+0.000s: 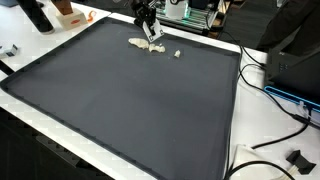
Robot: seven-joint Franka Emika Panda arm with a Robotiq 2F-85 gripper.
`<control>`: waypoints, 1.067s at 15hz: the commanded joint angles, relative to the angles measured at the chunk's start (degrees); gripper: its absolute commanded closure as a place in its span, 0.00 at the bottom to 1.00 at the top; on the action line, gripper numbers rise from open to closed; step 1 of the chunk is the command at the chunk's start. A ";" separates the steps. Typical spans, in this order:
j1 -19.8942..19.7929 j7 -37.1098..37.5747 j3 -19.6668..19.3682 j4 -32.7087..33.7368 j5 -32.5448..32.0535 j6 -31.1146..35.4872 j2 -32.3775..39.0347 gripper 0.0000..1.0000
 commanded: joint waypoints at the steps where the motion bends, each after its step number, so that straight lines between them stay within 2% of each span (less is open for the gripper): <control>1: -1.15 3.42 1.23 -0.29 -0.07 0.42 -0.45 0.99; 10: -0.39 16.22 2.90 -0.77 -0.73 4.41 -1.65 0.99; 16: 0.52 32.19 5.57 -1.83 -6.30 8.26 -4.30 0.99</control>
